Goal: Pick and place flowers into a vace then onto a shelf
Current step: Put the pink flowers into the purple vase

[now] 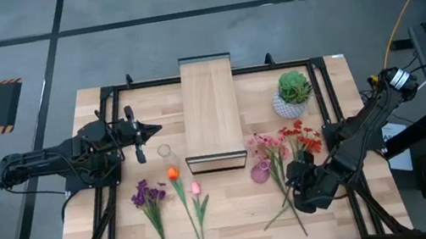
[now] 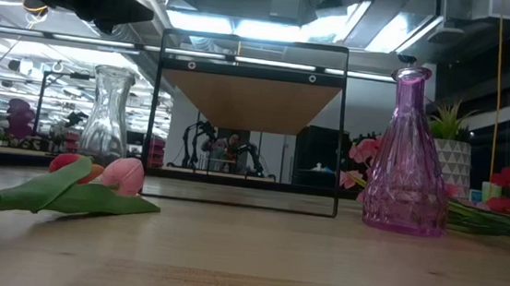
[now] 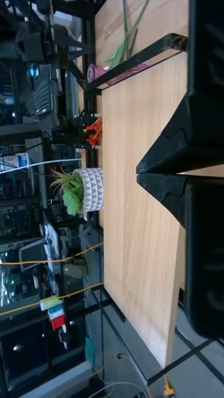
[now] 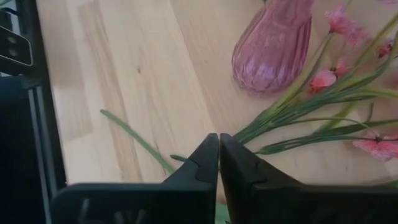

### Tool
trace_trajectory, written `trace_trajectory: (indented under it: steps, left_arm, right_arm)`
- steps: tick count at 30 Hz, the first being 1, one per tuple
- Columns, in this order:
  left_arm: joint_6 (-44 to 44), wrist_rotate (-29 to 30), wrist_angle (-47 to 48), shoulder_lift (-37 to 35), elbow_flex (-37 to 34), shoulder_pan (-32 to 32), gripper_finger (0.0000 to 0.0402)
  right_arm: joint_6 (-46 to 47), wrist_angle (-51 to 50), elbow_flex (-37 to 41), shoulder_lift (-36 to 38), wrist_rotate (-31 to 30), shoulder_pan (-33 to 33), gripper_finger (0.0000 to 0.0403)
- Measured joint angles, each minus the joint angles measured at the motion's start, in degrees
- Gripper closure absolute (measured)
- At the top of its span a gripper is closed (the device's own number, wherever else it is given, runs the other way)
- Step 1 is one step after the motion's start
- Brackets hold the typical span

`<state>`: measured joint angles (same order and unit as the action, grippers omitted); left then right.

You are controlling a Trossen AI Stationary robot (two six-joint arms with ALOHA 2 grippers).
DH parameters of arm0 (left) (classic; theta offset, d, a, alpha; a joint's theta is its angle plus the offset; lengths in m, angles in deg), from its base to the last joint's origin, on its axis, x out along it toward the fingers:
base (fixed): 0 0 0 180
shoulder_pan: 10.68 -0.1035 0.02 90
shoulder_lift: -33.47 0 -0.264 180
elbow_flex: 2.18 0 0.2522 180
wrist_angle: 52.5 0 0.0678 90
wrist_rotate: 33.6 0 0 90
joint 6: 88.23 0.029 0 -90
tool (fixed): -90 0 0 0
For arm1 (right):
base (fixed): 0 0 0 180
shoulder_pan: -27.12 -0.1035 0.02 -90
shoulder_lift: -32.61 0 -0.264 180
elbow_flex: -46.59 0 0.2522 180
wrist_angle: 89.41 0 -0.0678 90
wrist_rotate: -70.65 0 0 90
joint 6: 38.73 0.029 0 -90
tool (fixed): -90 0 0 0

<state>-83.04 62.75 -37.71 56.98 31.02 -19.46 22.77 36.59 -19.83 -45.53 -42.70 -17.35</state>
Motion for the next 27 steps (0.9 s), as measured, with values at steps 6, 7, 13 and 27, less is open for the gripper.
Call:
trace_trajectory:
  steps: [6, 7, 13, 27]
  left_arm:
    - [-0.56, 0.0, -0.02, 0.0, -0.03, 0.0, 0.0398]
    - [-1.45, 0.0, 0.01, 0.0, -0.12, 0.0, 0.0398]
    - [-2.97, -0.21, 0.48, 0.0, -0.28, 0.0, 0.0398]
    - [-2.95, -15.47, 4.05, 0.14, -0.31, 0.07, 0.0398]
  right_arm:
    - [4.64, -1.03, 0.02, -0.21, -2.26, 0.93, 0.0361]
    - [5.87, -1.68, 0.02, -0.21, -2.21, 1.07, 0.0356]
    - [10.38, -3.38, 0.04, -0.21, -0.43, 1.53, 0.0304]
    - [16.23, -3.31, 0.07, -2.94, -0.46, 1.29, 0.0192]
